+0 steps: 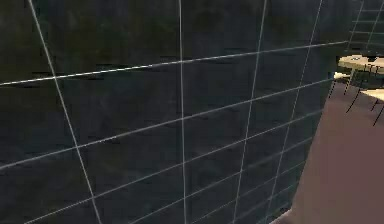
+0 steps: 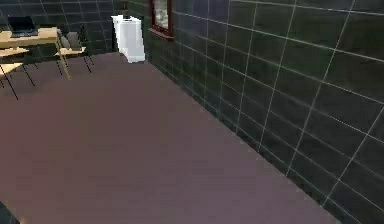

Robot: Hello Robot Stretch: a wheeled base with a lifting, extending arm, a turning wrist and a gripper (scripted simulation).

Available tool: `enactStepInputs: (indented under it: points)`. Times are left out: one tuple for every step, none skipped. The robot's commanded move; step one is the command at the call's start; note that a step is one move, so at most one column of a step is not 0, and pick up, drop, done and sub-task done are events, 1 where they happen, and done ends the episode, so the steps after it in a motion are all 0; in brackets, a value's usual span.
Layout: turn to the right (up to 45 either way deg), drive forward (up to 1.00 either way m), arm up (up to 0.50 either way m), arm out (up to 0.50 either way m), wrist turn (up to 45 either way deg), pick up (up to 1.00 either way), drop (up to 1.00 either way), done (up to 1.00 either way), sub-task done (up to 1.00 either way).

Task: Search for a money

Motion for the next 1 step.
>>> enactStepInputs:
  points:
    - [45.0, 0.0, 0.0, 0.0, 0.0, 0.0, 0.0, 0.0, 0.0]
